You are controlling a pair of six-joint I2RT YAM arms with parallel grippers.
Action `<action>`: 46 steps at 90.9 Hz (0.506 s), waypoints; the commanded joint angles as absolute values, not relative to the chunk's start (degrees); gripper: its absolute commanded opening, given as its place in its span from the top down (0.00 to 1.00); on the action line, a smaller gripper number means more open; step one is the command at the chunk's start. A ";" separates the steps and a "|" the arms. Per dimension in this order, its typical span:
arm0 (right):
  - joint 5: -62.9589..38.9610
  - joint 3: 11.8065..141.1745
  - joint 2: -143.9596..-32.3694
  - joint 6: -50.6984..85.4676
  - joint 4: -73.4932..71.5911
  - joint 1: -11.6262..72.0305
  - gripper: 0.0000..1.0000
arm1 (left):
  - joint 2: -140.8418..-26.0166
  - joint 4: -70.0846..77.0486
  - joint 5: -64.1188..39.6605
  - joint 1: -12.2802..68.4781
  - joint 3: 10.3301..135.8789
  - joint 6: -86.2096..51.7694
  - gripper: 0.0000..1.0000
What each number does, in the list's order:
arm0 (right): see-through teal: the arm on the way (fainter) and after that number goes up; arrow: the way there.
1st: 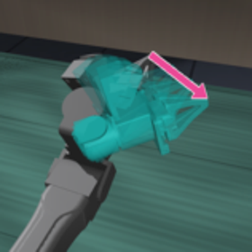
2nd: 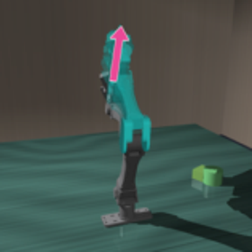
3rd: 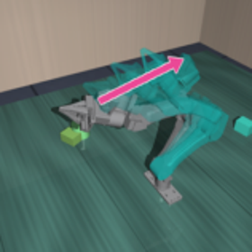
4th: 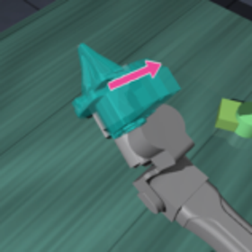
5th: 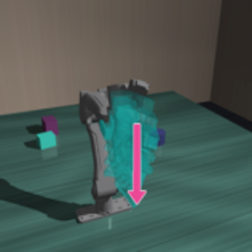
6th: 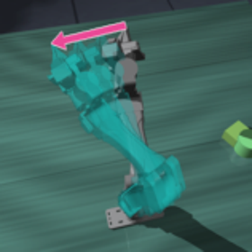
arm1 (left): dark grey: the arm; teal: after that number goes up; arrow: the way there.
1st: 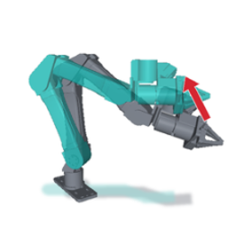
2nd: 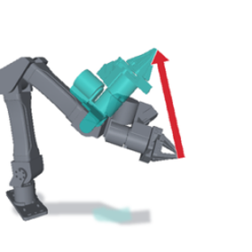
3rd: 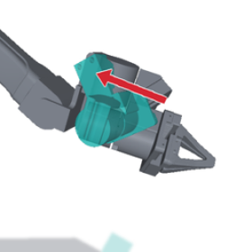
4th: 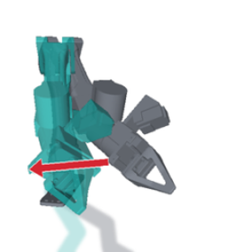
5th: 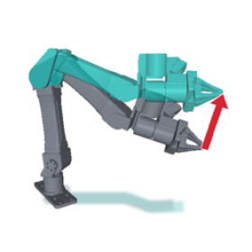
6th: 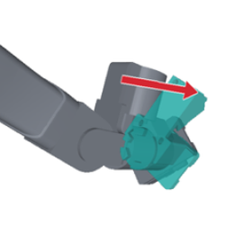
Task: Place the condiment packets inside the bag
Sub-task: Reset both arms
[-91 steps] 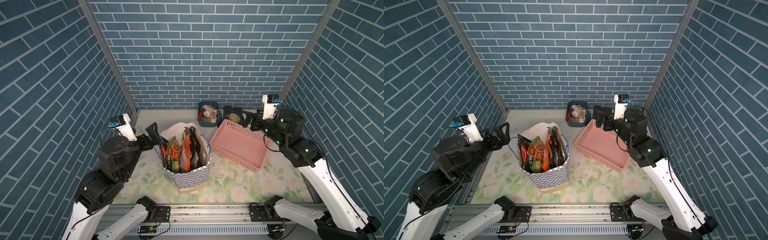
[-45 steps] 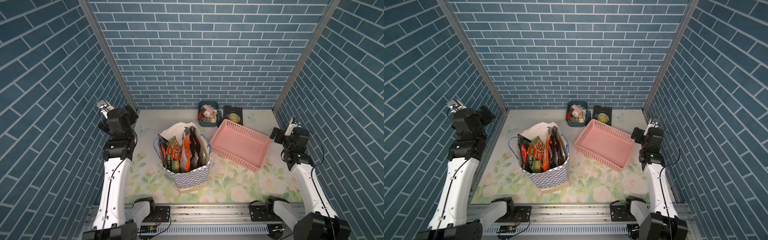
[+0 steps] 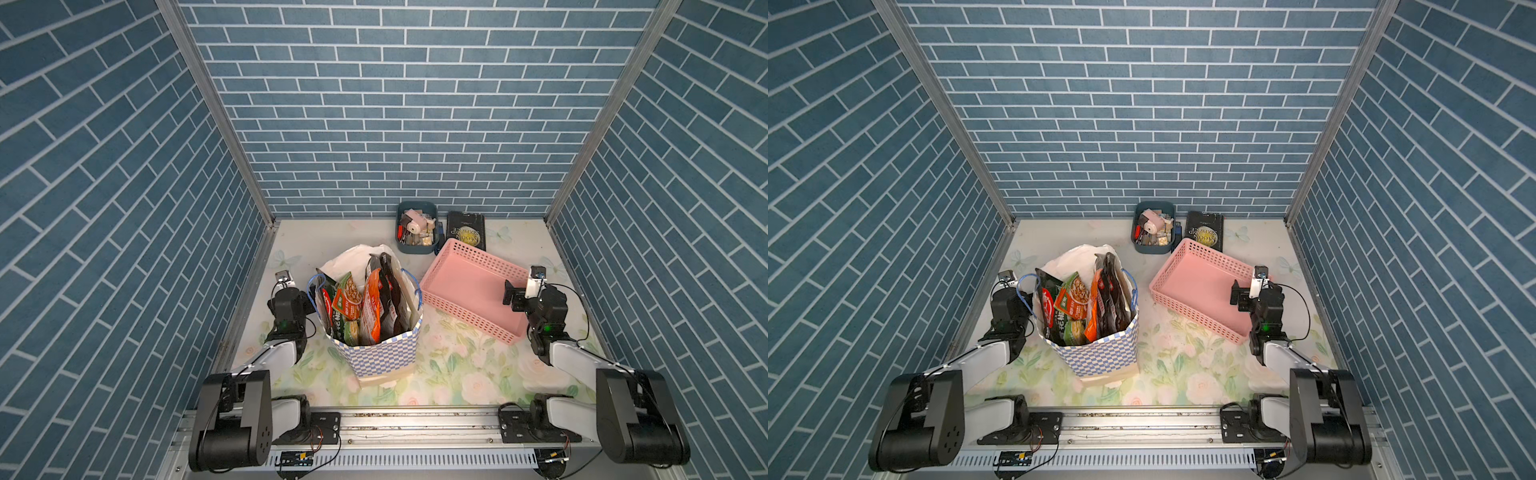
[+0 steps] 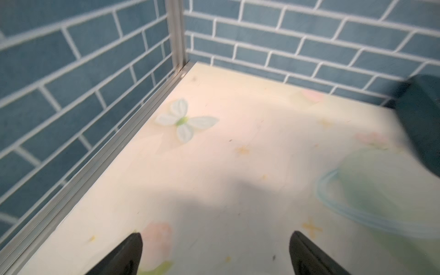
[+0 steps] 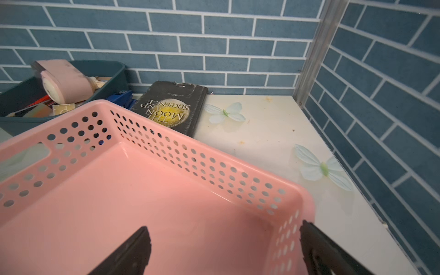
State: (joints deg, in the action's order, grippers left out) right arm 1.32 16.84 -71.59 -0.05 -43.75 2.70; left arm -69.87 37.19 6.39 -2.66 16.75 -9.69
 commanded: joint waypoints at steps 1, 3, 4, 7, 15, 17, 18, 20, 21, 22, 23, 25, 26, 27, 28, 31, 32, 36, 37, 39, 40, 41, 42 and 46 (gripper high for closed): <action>3.47 13.89 -75.82 -1.84 -57.41 3.76 0.00 | -71.06 63.21 3.36 -1.64 11.03 -4.68 0.00; 3.81 13.82 -76.55 -1.95 -58.03 3.95 0.00 | -71.86 65.64 3.28 -1.40 10.03 -4.00 0.00; 4.10 14.07 -76.64 -2.12 -57.63 4.04 0.00 | -72.41 66.96 3.22 -1.31 9.50 -3.76 0.00; 4.28 14.37 -77.27 -2.68 -58.12 4.31 0.00 | -73.78 69.76 2.91 -1.24 8.45 -3.40 0.00; 4.50 14.36 -79.31 -3.25 -62.37 4.53 0.00 | -78.53 77.18 2.88 -0.87 6.48 -3.25 0.00; 4.44 14.42 -80.12 -3.40 -63.43 4.49 0.00 | -79.79 79.41 3.18 -0.70 5.88 -3.19 0.00; 4.51 14.42 -80.49 -3.55 -64.01 4.53 0.00 | -80.63 80.53 3.39 -0.66 5.71 -3.18 0.00; 4.47 14.42 -81.34 -3.70 -64.98 4.58 0.00 | -82.28 83.15 3.73 -0.56 5.05 -3.21 0.00; 4.61 14.41 -81.98 -3.74 -65.45 4.58 0.00 | -83.06 84.25 3.84 -0.54 4.86 -3.23 0.00; 4.68 14.46 -82.56 -3.76 -65.95 4.57 0.00 | -83.85 85.23 3.94 -0.54 4.71 -3.20 0.00; 4.71 14.44 -83.16 -3.77 -66.46 4.57 0.00 | -84.82 86.21 3.99 -0.53 4.55 -3.18 0.00; 4.78 14.38 -84.38 -3.71 -67.75 4.57 0.00 | -86.44 88.88 4.03 -0.46 4.30 -3.17 0.00; 4.76 14.31 -85.08 -3.75 -68.55 4.57 0.00 | -86.95 89.44 4.04 -0.45 4.26 -3.12 0.00; 4.67 14.23 -85.65 -3.72 -69.30 4.57 0.00 | -87.11 89.19 4.00 -0.45 4.28 -3.19 0.00; 4.66 14.32 -85.98 -3.49 -69.41 4.53 0.00 | -86.67 88.15 4.02 -0.44 4.47 -3.26 0.00; 4.47 14.55 -85.83 -2.97 -68.31 4.13 0.00 | -85.27 83.11 4.31 -0.44 5.76 -3.11 0.00; 4.39 14.48 -85.94 -2.85 -68.56 4.04 0.00 | -85.17 81.98 4.49 -0.44 6.22 -3.14 0.00; 4.88 14.07 -86.38 -2.44 -69.92 3.88 0.00 | -86.32 81.52 4.59 -0.43 7.67 -3.22 0.00; 4.90 13.93 -86.48 -2.41 -70.07 3.83 0.00 | -86.67 81.23 4.49 -0.43 8.01 -3.28 0.00; 4.90 13.68 -86.70 -2.27 -70.89 3.75 0.00 | -86.55 78.14 4.40 -0.37 9.19 -3.35 0.00; 4.91 13.47 -86.94 -2.23 -71.39 3.68 0.00 | -86.30 76.12 4.44 -0.36 9.96 -3.34 0.00; 4.78 13.29 -87.37 -2.17 -72.17 3.60 0.00 | -86.08 74.80 4.46 -0.31 10.56 -3.21 0.00; 4.59 12.84 -87.76 -2.14 -73.18 3.51 0.00 | -86.06 74.53 4.56 -0.16 10.95 -3.01 0.00; 4.40 12.46 -87.76 -2.14 -73.59 3.37 0.00 | -86.85 76.46 5.50 0.40 10.67 -2.67 0.00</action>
State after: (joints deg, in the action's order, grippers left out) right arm 3.81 13.80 -86.74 -1.91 -66.57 3.84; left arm -86.17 75.88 4.36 -0.62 8.01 -4.03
